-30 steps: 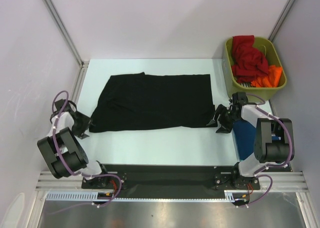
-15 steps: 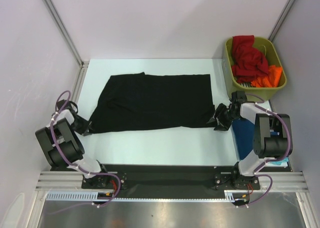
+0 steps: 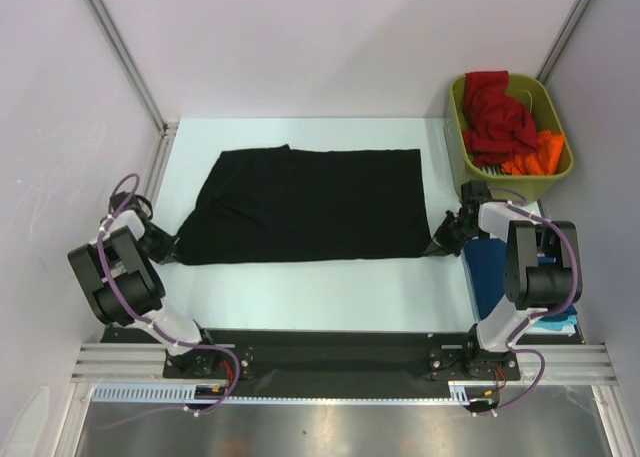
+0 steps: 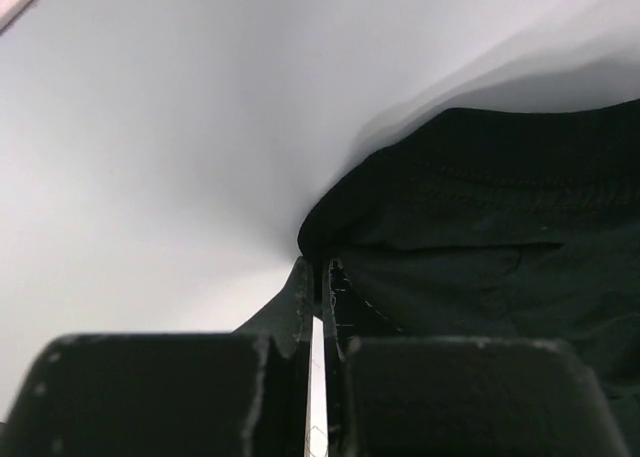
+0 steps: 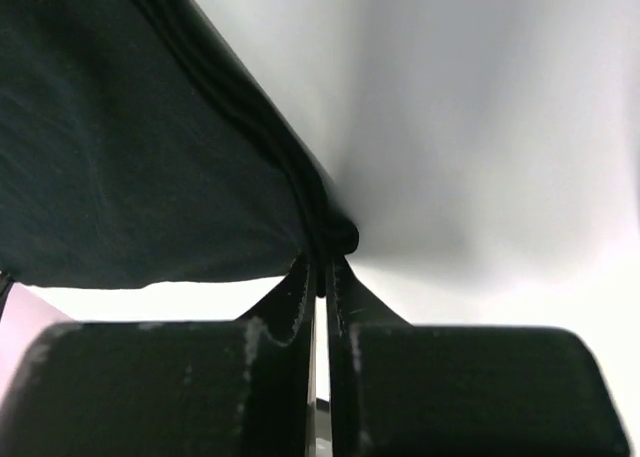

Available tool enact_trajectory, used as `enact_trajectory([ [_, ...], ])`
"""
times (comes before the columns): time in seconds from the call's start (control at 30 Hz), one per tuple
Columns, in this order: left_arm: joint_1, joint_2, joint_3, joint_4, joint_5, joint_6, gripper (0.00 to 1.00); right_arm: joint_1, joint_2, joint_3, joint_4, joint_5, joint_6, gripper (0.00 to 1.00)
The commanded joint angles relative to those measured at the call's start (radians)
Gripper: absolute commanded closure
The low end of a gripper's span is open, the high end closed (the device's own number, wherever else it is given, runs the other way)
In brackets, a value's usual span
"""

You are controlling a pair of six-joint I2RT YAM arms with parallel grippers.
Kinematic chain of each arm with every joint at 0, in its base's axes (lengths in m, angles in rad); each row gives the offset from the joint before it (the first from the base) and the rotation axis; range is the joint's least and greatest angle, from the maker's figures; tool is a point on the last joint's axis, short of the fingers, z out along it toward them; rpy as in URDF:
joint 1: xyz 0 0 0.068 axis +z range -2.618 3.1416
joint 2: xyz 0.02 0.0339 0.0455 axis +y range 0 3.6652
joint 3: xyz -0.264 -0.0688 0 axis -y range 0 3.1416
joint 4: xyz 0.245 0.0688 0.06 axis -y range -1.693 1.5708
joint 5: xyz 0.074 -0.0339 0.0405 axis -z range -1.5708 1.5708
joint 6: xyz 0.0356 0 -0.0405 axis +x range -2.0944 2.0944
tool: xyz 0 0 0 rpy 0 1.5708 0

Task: Fold and stack the t-shirts
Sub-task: Flatten the tshirt out

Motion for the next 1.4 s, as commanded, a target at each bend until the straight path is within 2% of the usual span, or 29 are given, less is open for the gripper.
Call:
enact_trajectory([
  [0.0,0.013,-0.032,0.037,-0.005,-0.06,0.007,1.0,0.021,0.04,-0.01,-0.084,0.193,0.016,1.0],
  [0.13,0.016,-0.086,0.011,-0.027,-0.108,-0.019,1.0,0.069,-0.056,-0.049,-0.233,0.301,0.111,1.0],
  [0.37,0.019,-0.137,-0.05,-0.044,-0.174,-0.08,0.98,0.071,-0.093,-0.147,-0.273,0.347,0.13,1.0],
  [0.43,0.018,-0.149,-0.046,-0.068,-0.184,-0.088,0.84,0.055,-0.106,-0.156,-0.282,0.338,0.121,0.96],
  [0.47,0.018,-0.161,-0.046,-0.079,-0.196,-0.091,0.58,0.051,-0.127,-0.155,-0.287,0.336,0.11,0.86],
  [0.53,0.016,-0.23,-0.047,-0.119,-0.255,-0.108,0.35,0.04,-0.156,-0.139,-0.304,0.33,0.049,0.78],
  [0.57,0.016,-0.256,-0.046,-0.131,-0.273,-0.112,0.19,0.038,-0.191,-0.12,-0.307,0.322,0.026,0.63],
  [0.63,0.009,-0.341,-0.031,-0.156,-0.31,-0.111,0.12,0.041,-0.236,-0.095,-0.316,0.287,-0.028,0.46],
  [0.73,-0.046,-0.381,0.034,-0.176,-0.341,-0.059,0.14,0.066,-0.299,-0.02,-0.341,0.235,-0.098,0.28],
  [0.77,-0.107,-0.367,0.057,-0.185,-0.338,-0.033,0.15,0.075,-0.306,0.03,-0.347,0.223,-0.112,0.25],
  [0.87,-0.238,-0.315,0.126,-0.133,-0.234,0.025,0.22,0.112,-0.3,0.145,-0.322,0.197,-0.206,0.24],
  [0.97,-0.321,-0.261,0.19,-0.067,-0.155,0.056,0.21,0.123,-0.224,0.226,-0.298,0.23,-0.26,0.27],
  [1.03,-0.321,-0.193,0.248,-0.059,-0.12,0.064,0.19,0.115,-0.141,0.293,-0.276,0.197,-0.264,0.27],
  [1.2,-0.312,0.03,0.501,-0.107,-0.071,0.248,0.2,0.13,-0.055,0.359,-0.276,0.146,-0.264,0.28],
  [1.3,-0.28,0.177,0.583,-0.11,0.059,0.282,0.27,0.133,-0.058,0.349,-0.276,0.125,-0.244,0.28],
  [1.37,-0.266,0.258,0.64,-0.084,0.119,0.267,0.36,0.137,-0.07,0.336,-0.281,0.079,-0.226,0.28],
])
